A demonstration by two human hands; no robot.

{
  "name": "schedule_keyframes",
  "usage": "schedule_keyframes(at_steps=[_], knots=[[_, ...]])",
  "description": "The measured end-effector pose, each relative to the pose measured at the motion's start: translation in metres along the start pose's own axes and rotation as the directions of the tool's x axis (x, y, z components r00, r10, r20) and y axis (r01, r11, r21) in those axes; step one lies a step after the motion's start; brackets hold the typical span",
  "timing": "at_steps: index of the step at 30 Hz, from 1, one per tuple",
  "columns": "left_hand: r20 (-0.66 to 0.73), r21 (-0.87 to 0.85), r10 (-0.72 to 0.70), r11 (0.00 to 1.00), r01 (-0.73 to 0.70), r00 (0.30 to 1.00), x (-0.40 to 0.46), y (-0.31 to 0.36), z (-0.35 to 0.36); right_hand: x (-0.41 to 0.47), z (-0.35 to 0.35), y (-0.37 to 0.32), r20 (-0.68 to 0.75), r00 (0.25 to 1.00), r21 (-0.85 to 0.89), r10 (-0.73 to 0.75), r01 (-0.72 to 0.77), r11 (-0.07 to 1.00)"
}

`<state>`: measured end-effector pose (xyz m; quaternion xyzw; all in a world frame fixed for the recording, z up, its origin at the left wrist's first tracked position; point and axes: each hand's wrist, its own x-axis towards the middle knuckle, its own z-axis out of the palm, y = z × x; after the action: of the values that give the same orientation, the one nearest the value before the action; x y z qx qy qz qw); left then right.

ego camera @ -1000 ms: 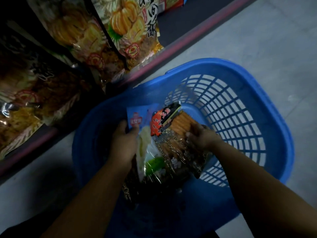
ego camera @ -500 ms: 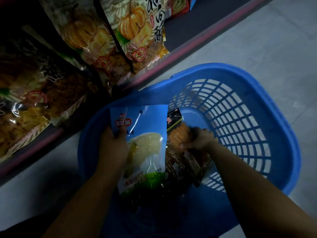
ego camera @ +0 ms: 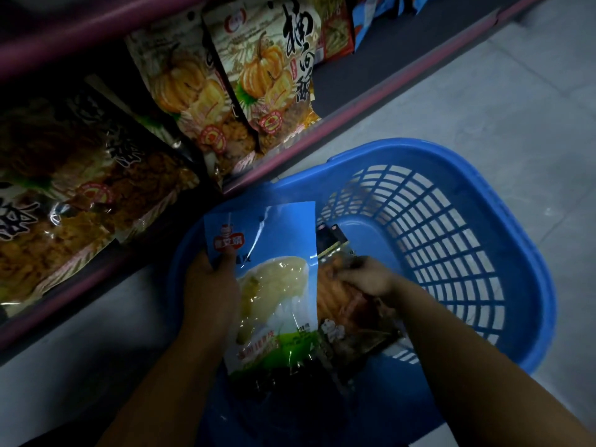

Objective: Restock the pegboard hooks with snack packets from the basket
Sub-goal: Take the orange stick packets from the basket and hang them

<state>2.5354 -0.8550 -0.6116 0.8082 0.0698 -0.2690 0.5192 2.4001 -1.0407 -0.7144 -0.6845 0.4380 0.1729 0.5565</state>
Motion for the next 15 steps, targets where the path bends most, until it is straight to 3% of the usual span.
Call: schedule_keyframes(at_steps=[2, 4, 7, 9, 15], knots=[[0.005, -0.017, 0.004, 1.0, -0.004, 1.0, -0.002, 0.001, -0.003, -0.015, -0.016, -0.001, -0.048, 0.998, 0.259, 0.037, -0.024, 0.965], [0.003, -0.05, -0.009, 0.999, 0.009, 1.0, -0.007, 0.004, -0.005, -0.031, -0.034, -0.005, -0.078, 0.997, 0.369, 0.028, 0.003, 0.929], [0.032, -0.164, -0.097, 0.981, 0.101, 0.995, -0.025, 0.02, -0.006, -0.068, -0.056, -0.031, -0.156, 0.988, 0.366, 0.0, 0.057, 0.929], [0.051, -0.245, -0.148, 0.957, 0.156, 0.988, -0.046, 0.039, -0.015, -0.1, -0.065, -0.062, -0.288, 0.956, 0.313, -0.049, 0.142, 0.939], [-0.002, -0.31, -0.178, 0.936, 0.169, 0.984, -0.137, 0.147, -0.092, -0.246, -0.082, -0.191, -0.479, 0.868, 0.257, -0.13, 0.28, 0.925]])
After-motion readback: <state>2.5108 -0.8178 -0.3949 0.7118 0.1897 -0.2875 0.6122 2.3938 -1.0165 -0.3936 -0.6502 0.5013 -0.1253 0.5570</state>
